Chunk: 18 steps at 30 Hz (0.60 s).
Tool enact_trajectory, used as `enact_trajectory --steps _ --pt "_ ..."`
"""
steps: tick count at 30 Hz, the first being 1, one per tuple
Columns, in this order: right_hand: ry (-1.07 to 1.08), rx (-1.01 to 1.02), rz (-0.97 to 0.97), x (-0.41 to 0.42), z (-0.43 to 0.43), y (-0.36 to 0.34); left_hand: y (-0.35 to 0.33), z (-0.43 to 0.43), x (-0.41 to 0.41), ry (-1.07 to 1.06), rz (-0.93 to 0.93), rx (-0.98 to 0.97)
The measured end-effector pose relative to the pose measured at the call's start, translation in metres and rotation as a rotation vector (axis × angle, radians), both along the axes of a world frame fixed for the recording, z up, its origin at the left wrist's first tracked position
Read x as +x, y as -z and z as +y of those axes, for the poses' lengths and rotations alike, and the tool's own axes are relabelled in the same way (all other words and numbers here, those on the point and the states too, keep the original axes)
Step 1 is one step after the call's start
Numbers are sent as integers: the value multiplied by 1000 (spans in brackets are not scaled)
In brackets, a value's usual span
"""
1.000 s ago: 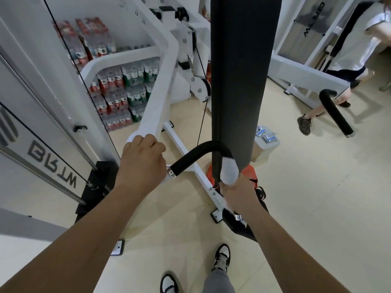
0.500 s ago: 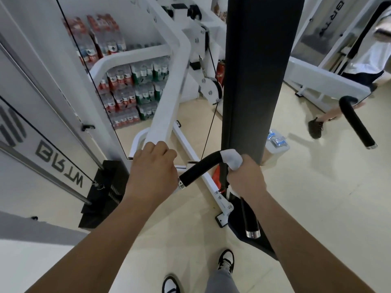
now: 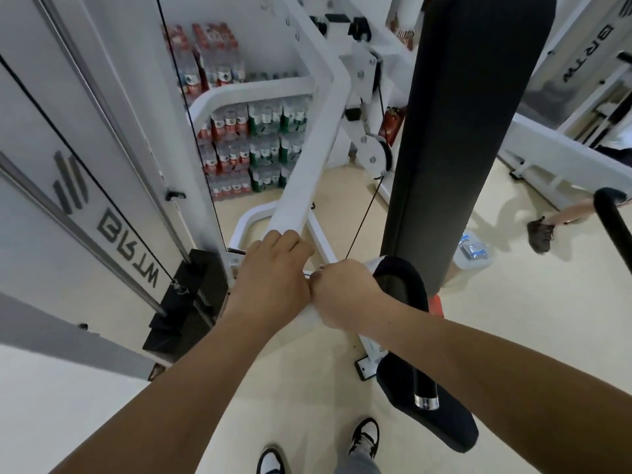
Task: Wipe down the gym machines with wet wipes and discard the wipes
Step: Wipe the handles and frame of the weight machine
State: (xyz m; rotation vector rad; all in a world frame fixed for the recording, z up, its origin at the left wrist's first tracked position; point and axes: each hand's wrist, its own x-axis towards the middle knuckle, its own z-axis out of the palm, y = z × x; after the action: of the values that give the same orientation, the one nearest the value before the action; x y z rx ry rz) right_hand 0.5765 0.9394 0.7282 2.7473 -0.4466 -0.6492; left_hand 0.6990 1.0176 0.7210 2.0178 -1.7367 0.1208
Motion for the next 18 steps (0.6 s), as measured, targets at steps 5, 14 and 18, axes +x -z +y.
enact_trajectory --steps 5,14,18 --pt "90 68 16 -13 -25 -28 0 1 4 -9 47 -17" --pt "1290 693 -976 -102 -27 -3 -3 0 5 -38 14 -4" --pt "1523 644 -1003 -124 18 29 0 -1 4 -40 -46 19"
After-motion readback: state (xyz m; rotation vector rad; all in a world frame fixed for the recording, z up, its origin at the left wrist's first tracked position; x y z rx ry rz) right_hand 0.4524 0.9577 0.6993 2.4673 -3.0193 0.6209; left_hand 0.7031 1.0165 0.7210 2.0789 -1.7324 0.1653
